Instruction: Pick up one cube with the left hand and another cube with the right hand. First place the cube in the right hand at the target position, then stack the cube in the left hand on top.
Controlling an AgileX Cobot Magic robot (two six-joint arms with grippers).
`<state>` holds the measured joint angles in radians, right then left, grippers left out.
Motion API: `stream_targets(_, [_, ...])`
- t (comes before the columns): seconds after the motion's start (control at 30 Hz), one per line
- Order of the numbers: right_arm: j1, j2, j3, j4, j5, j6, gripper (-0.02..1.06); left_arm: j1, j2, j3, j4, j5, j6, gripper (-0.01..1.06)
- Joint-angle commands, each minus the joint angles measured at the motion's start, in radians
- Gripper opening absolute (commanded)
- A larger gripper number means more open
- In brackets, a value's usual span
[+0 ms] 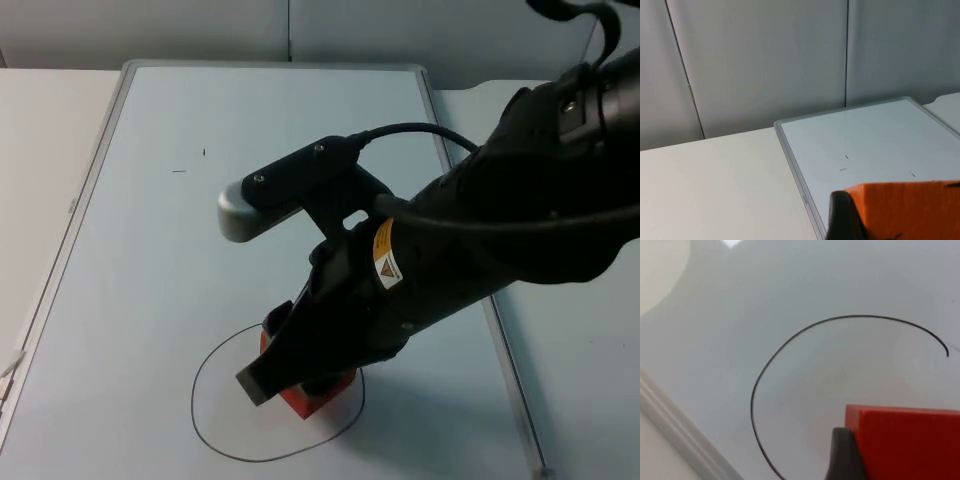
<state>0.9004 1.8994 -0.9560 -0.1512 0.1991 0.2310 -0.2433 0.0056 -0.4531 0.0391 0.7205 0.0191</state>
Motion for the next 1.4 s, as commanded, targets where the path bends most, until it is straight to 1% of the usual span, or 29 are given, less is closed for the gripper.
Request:
stream_targets(0.0, [0.006, 0.019, -0.015, -0.003, -0.012, 0.002, 0.0, -0.004, -0.006, 0.001, -0.001, -0.016, -0.008, 0.0])
stream_targets(0.2, [0.006, 0.043, -0.015, -0.008, -0.046, 0.002, 0.0, -0.004, -0.006, 0.001, -0.001, -0.016, -0.008, 0.0])
stream_targets(0.47, [0.006, 0.081, -0.015, -0.009, -0.063, -0.003, 0.0, -0.004, -0.006, 0.001, -0.001, -0.016, -0.008, 0.0])
stream_targets(1.2, [0.006, 0.081, -0.015, -0.009, -0.063, -0.003, 0.0, -0.004, -0.006, 0.001, -0.001, -0.016, -0.008, 0.0])
stream_targets(1.27, [0.006, 0.078, -0.015, -0.009, -0.063, -0.003, 0.02, -0.004, -0.006, 0.001, -0.001, -0.016, -0.008, 0.0])
stream_targets(1.3, [0.006, 0.078, -0.015, -0.009, -0.063, -0.003, 0.07, -0.004, -0.006, 0.001, -0.001, -0.016, -0.008, 0.0])
stream_targets(1.33, [0.006, 0.077, -0.015, -0.009, -0.063, -0.003, 0.14, -0.004, -0.006, 0.001, -0.001, -0.016, -0.008, 0.0])
stream_targets(1.37, [0.006, 0.077, -0.015, -0.009, -0.063, -0.003, 0.14, -0.004, -0.006, 0.001, -0.001, -0.016, -0.008, 0.0])
